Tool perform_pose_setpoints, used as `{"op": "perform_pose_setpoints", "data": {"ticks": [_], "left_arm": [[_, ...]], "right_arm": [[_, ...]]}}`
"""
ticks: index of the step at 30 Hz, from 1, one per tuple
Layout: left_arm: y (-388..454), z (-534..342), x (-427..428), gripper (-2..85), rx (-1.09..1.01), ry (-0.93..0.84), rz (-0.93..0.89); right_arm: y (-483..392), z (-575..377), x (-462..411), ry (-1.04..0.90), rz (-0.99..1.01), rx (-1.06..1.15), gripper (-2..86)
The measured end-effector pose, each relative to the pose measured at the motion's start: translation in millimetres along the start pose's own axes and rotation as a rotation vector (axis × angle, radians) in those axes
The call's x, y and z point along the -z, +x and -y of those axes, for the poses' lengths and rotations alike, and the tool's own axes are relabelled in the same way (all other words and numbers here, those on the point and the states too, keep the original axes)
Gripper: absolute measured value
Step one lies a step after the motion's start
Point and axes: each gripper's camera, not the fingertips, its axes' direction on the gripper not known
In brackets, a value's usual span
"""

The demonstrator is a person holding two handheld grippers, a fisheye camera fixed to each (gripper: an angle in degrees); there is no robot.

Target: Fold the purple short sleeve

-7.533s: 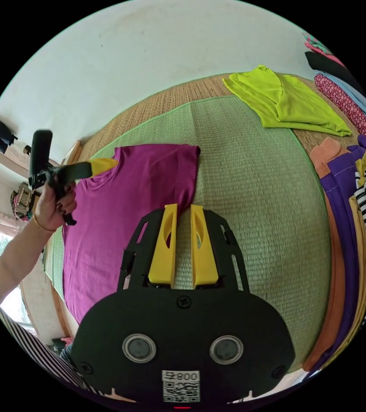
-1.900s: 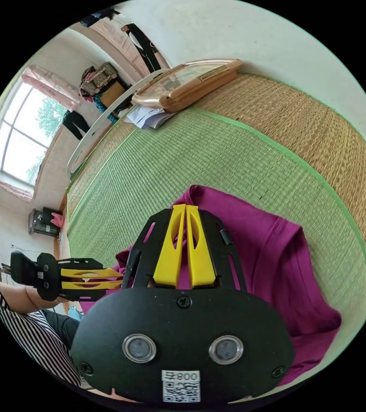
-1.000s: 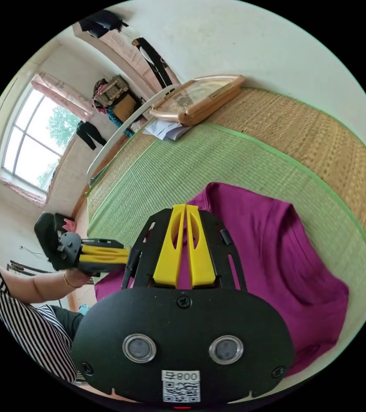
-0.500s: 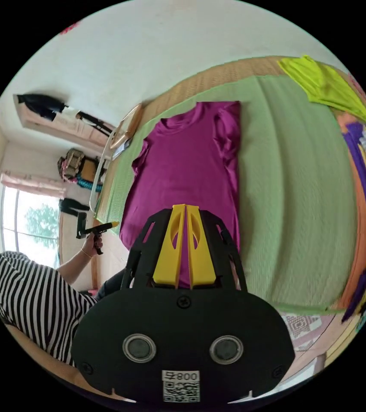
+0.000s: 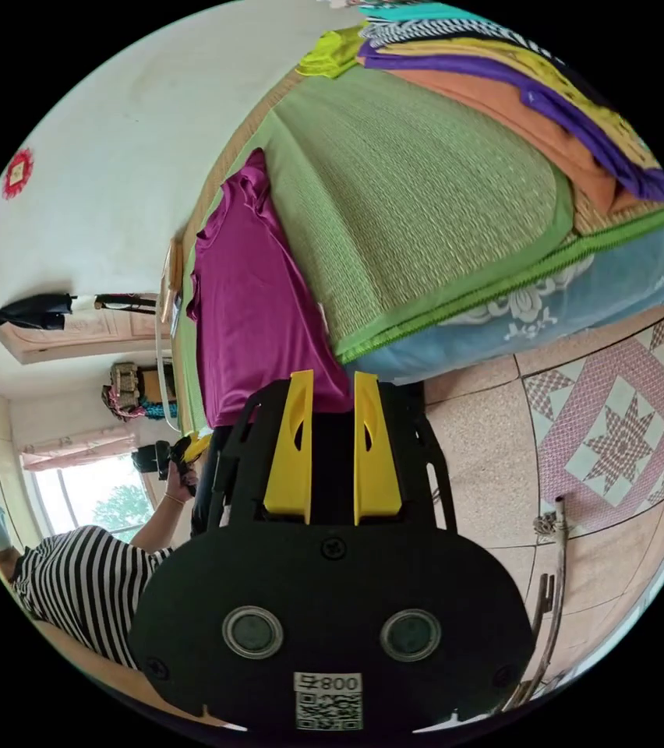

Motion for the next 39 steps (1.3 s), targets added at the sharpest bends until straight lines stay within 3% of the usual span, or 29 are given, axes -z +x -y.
{"op": "perform_pose_setpoints", "data": {"ticks": [9, 15, 23, 39], "left_arm": [[-37.9, -11.7, -16.3, 11.8, 0.131, -0.007, -0.122], [-40.9, -12.1, -20.3, 8.4, 0.117, -0.041, -0.062], [-43.4, -24.6, -11.7, 2.4, 0.115, -0.002, -0.121], [6.1, -46.7, 57.2, 0.9, -0.113, 0.082, -0.352]], "right_arm": [[28.7, -35.2, 19.4, -0.031, 0.106, -0.053, 9.0], [30.9, -47.4, 42.2, -0.038, 0.138, -0.031, 8.8], [33.9, -67.4, 65.5, -0.047, 0.201, -0.026, 4.6], [-15.9, -116.9, 189.4, -0.018, 0.357, 0.230, 0.9]]}}
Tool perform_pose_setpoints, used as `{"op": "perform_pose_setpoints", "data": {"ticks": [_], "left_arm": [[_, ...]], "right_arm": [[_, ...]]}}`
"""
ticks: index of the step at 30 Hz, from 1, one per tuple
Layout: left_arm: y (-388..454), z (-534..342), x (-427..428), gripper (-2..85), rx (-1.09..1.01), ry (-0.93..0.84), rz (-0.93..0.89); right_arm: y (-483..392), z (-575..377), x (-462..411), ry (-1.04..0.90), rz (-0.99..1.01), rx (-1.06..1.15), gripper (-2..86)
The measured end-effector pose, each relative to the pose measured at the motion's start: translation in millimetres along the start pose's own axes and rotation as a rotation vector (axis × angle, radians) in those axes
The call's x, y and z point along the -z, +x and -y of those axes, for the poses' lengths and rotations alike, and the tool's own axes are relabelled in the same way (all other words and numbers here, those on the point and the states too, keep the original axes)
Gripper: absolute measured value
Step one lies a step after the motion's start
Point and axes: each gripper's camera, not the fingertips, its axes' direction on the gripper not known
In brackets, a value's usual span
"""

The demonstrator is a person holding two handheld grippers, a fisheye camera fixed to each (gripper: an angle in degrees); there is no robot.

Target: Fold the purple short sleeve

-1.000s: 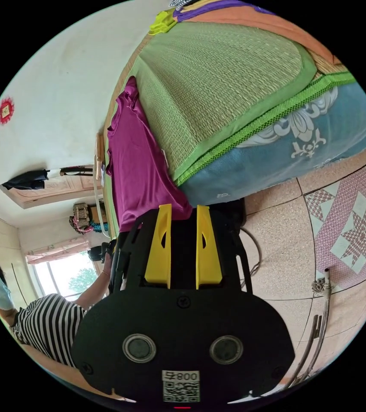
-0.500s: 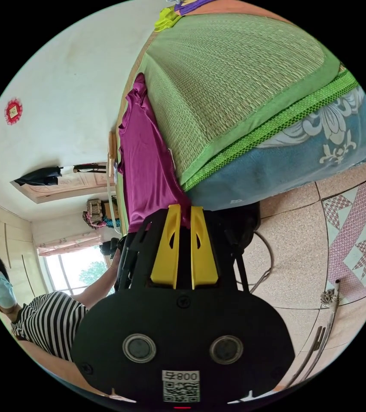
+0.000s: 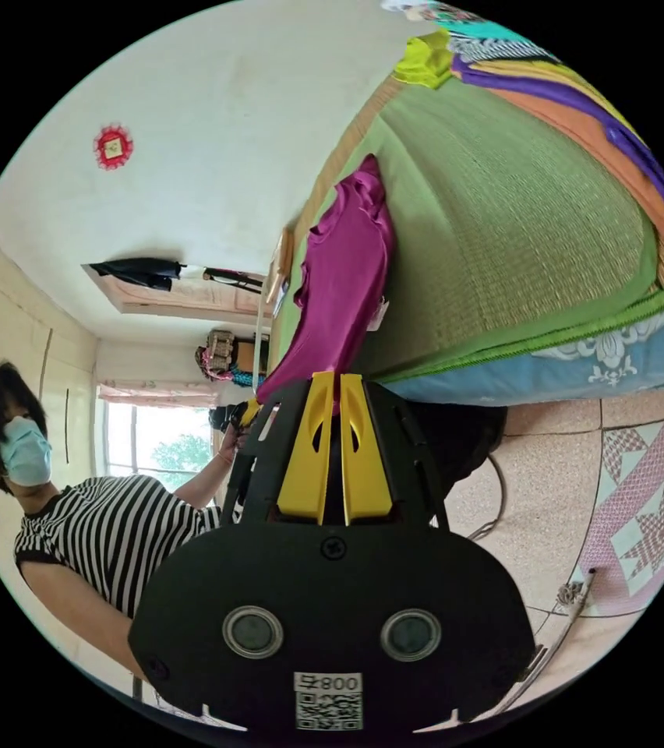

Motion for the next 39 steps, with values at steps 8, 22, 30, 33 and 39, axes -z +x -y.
{"op": "perform_pose_setpoints", "data": {"ticks": [8, 22, 30, 33, 39], "left_arm": [[30.1, -14.0, 14.2, 1.0, -0.063, -0.025, -0.068], [45.9, -2.5, 13.8, 1.1, -0.049, -0.005, -0.159], [79.4, 83.8, -2.6, 1.0, -0.133, 0.027, -0.133], [89.2, 126.7, -13.0, 1.0, -0.145, 0.039, -0.109], [93.5, 221.6, -43.8, 1.0, -0.110, 0.065, -0.052]], "right_arm": [[-54.1, -19.4, 36.5, 0.008, 0.024, 0.101, 0.8], [-75.4, -28.7, 37.1, 0.011, 0.037, 0.079, 0.9], [-97.8, 68.2, 7.2, -0.013, -0.020, 0.131, 1.0], [-99.6, 117.8, -7.2, -0.013, -0.046, 0.135, 1.0], [-82.0, 228.8, -51.6, -0.054, -0.066, 0.101, 1.1]]}}
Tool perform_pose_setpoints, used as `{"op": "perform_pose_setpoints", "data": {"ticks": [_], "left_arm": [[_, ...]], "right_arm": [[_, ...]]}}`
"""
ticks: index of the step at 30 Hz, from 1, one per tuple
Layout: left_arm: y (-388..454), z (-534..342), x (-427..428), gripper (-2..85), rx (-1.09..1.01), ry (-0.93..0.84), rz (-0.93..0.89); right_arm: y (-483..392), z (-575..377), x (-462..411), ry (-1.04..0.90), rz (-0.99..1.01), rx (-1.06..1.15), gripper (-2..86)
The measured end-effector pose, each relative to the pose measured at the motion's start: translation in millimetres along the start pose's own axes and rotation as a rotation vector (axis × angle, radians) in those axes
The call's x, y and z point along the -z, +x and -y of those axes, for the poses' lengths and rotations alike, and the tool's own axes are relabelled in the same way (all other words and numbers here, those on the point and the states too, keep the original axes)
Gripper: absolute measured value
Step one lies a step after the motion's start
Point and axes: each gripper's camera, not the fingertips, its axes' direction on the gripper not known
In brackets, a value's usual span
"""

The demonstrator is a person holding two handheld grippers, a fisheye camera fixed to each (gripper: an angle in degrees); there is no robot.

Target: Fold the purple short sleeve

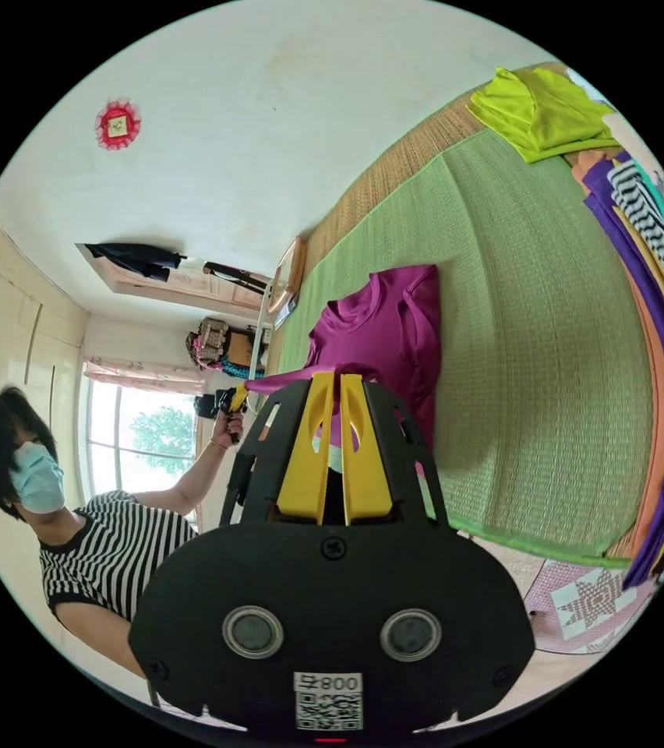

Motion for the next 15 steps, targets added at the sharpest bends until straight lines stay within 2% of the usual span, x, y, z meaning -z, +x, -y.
{"op": "perform_pose_setpoints", "data": {"ticks": [12, 15], "left_arm": [[-43.4, 144.4, -79.2, 2.0, 0.115, 0.025, 0.171], [-50.7, 161.7, -89.3, 2.5, 0.129, 0.100, 0.156]], "right_arm": [[72.0, 185.3, -108.7, -0.153, -0.066, -0.087, 1.5], [87.9, 210.3, -127.2, -0.142, -0.067, -0.113, 1.7]]}}
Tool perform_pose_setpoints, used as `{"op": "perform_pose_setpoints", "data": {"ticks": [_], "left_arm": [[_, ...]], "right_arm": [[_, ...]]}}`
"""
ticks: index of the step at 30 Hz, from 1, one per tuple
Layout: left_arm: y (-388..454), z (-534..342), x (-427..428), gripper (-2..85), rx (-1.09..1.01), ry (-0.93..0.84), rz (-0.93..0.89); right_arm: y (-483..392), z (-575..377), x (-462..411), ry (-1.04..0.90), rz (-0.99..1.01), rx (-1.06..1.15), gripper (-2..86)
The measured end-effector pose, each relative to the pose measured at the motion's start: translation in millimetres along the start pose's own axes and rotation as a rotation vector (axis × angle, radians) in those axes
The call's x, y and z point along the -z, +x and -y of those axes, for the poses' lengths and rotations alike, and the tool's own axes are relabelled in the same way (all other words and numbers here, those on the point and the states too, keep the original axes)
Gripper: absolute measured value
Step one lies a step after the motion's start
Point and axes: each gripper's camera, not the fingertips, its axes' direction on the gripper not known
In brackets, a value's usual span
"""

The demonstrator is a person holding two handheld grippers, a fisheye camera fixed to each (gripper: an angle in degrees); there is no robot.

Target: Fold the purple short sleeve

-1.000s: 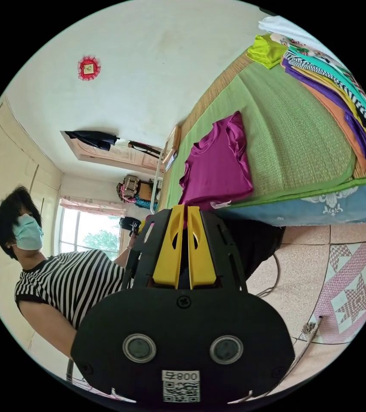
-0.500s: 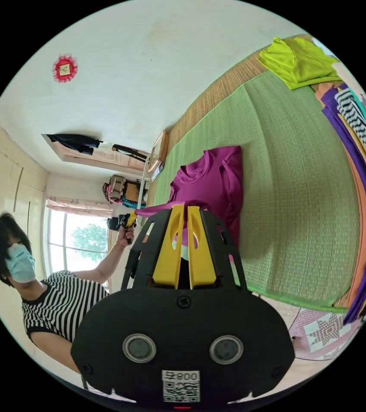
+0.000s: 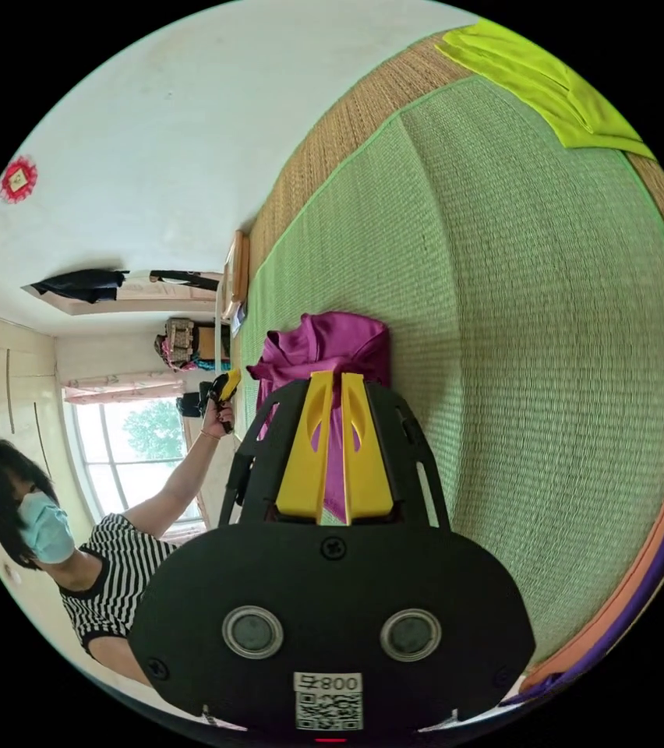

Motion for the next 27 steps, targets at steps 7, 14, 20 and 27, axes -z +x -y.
{"op": "perform_pose_setpoints", "data": {"ticks": [7, 14, 20, 27], "left_arm": [[34.7, 2.8, -55.5, 2.5, -0.132, -0.097, 0.001], [52.2, -1.1, -141.6, 2.2, -0.169, -0.305, 0.085], [70.3, 25.2, -185.6, 0.9, -0.189, -0.312, 0.190], [96.0, 48.4, -223.0, 0.2, -0.232, -0.285, 0.263]], "right_arm": [[1.5, 20.0, -16.1, 0.090, 0.006, 0.025, 1.3], [-8.9, 11.3, -67.3, 0.081, -0.029, 0.072, 0.2], [-47.1, 22.5, -168.7, -0.106, -0.206, 0.199, 0.0], [-63.8, 55.1, -234.4, -0.084, -0.322, 0.246, 0.0]]}}
